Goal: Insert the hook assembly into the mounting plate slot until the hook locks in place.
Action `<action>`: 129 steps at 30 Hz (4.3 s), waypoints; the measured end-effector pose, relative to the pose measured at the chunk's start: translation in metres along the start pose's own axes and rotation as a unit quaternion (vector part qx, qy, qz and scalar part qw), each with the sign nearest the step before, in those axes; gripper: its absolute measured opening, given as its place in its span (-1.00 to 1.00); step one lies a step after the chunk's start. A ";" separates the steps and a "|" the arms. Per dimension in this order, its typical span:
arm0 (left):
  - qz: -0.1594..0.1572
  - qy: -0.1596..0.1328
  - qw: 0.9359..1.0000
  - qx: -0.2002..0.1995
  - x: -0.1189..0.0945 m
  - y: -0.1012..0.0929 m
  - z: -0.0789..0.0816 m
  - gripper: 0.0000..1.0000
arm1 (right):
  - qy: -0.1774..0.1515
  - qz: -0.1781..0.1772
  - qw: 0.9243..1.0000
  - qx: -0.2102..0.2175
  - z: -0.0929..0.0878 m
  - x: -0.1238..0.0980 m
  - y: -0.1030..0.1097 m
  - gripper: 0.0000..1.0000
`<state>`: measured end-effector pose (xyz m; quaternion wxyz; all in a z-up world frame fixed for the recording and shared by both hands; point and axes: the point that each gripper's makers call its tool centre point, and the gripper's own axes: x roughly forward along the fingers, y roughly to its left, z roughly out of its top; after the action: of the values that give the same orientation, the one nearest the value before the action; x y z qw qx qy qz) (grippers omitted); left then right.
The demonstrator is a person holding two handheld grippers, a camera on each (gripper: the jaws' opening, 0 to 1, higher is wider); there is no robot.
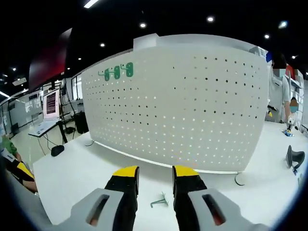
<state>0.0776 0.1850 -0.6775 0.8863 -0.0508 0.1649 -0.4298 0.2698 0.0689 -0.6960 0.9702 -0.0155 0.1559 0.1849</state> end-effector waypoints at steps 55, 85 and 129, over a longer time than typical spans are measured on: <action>0.026 0.030 0.999 -0.024 0.016 0.023 -0.012 0.42 | 0.120 0.014 0.993 0.017 -0.120 0.034 -0.017 -0.71; 0.024 0.059 0.998 -0.028 0.017 0.030 -0.024 0.37 | 0.145 0.017 0.989 0.029 -0.135 0.058 -0.026 -0.80; 0.027 0.049 0.998 -0.023 0.018 0.032 -0.019 0.32 | 0.131 0.047 0.989 0.044 -0.113 0.045 -0.007 -0.98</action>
<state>0.1051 0.1923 -0.7074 0.8870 -0.0453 0.2191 -0.4040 0.2788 0.0688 -0.8175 0.9313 0.0107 0.2904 0.2196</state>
